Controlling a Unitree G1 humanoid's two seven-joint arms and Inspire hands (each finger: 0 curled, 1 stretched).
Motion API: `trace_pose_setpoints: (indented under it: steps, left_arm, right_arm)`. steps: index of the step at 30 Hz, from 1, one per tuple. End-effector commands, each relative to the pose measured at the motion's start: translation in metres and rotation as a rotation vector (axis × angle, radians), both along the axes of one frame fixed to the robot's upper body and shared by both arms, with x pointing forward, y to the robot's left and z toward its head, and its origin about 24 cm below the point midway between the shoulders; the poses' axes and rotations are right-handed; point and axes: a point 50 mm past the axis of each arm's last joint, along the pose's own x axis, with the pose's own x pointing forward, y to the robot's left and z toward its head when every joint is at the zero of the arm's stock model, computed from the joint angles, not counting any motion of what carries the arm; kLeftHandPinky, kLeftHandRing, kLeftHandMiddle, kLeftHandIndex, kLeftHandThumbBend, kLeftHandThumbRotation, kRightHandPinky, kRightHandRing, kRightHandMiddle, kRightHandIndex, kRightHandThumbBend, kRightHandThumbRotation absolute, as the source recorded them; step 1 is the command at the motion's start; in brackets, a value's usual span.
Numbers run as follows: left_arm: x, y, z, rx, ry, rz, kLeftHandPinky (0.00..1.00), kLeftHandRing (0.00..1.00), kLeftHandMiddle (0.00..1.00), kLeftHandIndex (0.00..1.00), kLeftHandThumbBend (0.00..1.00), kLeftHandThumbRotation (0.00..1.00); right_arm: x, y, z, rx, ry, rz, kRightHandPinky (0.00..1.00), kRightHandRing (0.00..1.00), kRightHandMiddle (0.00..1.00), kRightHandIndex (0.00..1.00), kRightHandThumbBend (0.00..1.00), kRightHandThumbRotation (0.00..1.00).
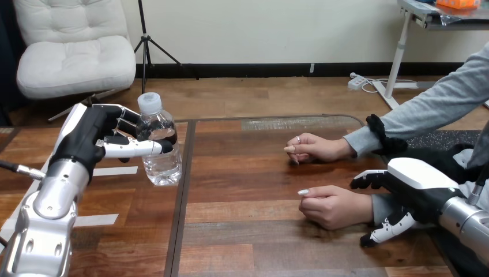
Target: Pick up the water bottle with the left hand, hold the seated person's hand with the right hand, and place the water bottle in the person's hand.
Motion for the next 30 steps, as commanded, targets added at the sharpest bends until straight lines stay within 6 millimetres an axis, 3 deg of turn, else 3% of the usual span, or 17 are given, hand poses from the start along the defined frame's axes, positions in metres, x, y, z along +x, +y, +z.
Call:
trace_pose_setpoints:
  steps: [1, 9, 30]
  left_arm:
    - [0.005, 0.002, 0.038, 0.033, -0.144, -0.013, 0.33, 0.39, 0.44, 0.43, 0.64, 0.00]
    - [0.004, 0.002, 0.038, 0.017, -0.144, -0.014, 0.33, 0.38, 0.43, 0.43, 0.63, 0.00]
    - [0.003, 0.001, 0.039, 0.028, -0.147, -0.024, 0.32, 0.38, 0.43, 0.43, 0.63, 0.00]
  right_arm:
    - [0.023, -0.001, 0.032, -0.043, -0.107, 0.004, 0.79, 0.80, 0.81, 0.79, 1.00, 0.29]
    - [0.027, -0.001, 0.033, -0.039, -0.092, -0.018, 0.79, 0.80, 0.81, 0.79, 1.00, 0.28]
    - [0.036, 0.001, 0.035, -0.060, -0.050, -0.058, 0.60, 0.73, 0.76, 0.76, 1.00, 0.24]
